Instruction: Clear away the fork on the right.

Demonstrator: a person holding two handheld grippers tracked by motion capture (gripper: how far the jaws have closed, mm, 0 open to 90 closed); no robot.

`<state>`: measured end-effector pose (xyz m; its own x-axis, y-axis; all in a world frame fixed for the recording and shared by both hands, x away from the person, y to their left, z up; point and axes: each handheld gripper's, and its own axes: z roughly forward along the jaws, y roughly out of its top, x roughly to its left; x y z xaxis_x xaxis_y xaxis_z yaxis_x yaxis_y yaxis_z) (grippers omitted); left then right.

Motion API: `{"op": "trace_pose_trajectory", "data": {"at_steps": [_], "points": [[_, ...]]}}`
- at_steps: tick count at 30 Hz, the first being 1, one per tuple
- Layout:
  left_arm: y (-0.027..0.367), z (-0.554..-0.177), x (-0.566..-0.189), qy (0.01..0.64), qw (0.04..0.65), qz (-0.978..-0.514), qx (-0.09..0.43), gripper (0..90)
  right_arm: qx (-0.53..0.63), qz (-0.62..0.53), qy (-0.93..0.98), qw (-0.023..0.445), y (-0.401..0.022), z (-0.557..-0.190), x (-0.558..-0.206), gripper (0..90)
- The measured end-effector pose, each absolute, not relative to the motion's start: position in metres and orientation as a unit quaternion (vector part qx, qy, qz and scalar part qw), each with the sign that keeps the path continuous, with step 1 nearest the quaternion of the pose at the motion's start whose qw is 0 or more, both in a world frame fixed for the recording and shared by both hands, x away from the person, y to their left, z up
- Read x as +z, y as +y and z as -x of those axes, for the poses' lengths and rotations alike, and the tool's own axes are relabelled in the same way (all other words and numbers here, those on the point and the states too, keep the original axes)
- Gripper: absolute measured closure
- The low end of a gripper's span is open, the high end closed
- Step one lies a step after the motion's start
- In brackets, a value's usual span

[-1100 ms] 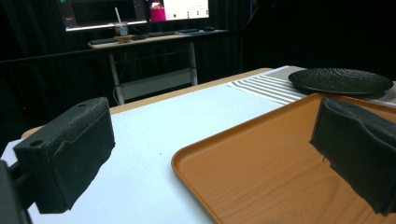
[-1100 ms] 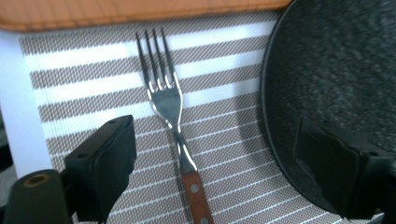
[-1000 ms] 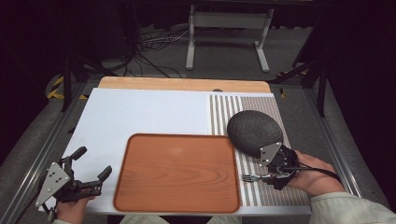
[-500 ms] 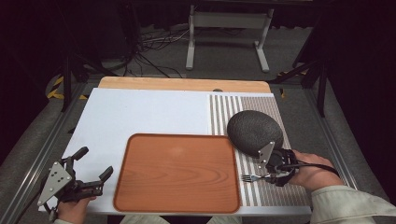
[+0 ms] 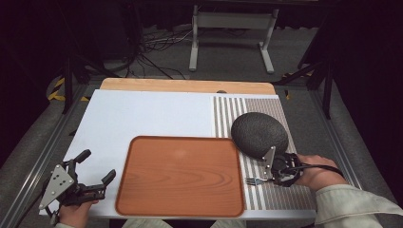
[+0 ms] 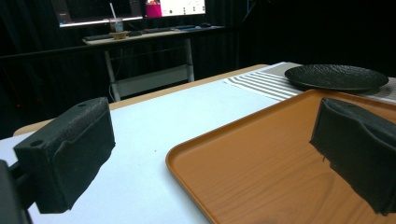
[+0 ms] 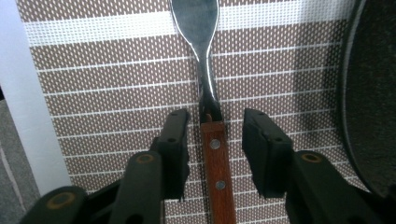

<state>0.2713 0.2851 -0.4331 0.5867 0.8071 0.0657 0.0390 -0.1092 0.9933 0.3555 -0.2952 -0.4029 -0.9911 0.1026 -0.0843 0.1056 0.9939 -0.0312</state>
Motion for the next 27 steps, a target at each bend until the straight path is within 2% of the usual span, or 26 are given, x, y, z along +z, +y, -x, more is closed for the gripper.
{"op": "trace_pose_trajectory", "data": {"at_steps": [11, 27], "points": [[0.2852, -0.2713, -0.4330, 0.316, 0.588, -0.669, 0.327, 0.3, -0.030, -0.040, 0.999, 0.021, -0.2987, -0.3610, -0.4132, 74.8], [0.2861, -0.2713, -0.4331, 0.318, 0.591, -0.666, 0.326, 0.3, -0.030, -0.004, 0.999, 0.023, -0.2990, -0.3597, -0.4135, 77.3]]}}
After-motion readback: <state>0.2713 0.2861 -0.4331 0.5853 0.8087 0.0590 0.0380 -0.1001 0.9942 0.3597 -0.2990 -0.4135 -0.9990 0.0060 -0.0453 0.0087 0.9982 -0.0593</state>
